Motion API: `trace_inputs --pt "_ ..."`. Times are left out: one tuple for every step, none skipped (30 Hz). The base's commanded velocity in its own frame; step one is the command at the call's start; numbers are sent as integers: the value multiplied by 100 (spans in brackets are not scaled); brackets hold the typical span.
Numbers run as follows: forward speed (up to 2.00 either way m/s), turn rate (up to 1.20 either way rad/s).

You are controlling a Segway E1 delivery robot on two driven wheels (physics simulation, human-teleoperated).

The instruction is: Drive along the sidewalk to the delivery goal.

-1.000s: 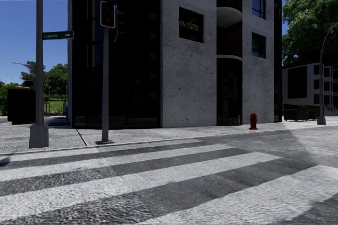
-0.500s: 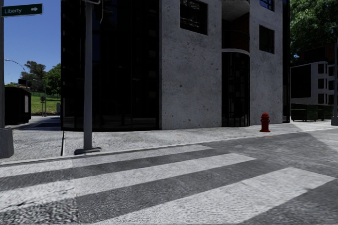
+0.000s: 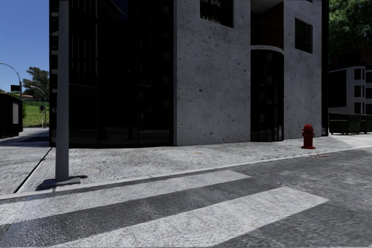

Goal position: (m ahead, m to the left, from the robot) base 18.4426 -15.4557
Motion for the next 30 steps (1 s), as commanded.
trace_inputs --pt "200 0" --pt "200 0" --pt "200 0" --pt "200 0" --pt "200 0" --pt "200 0" --pt "200 0" --pt "200 0" --pt "200 0" --pt "200 0" --pt "200 0" --pt "200 0" --pt "200 0" --pt "200 0" --pt "200 0" --pt "200 0" --pt "200 0" --pt "200 0" --pt "200 0" --pt "200 0" --pt "200 0" --pt "200 0" --pt "200 0" --pt "200 0" --pt "200 0" --pt "200 0" --pt "200 0" --pt "200 0" --pt "200 0" --pt "200 0"
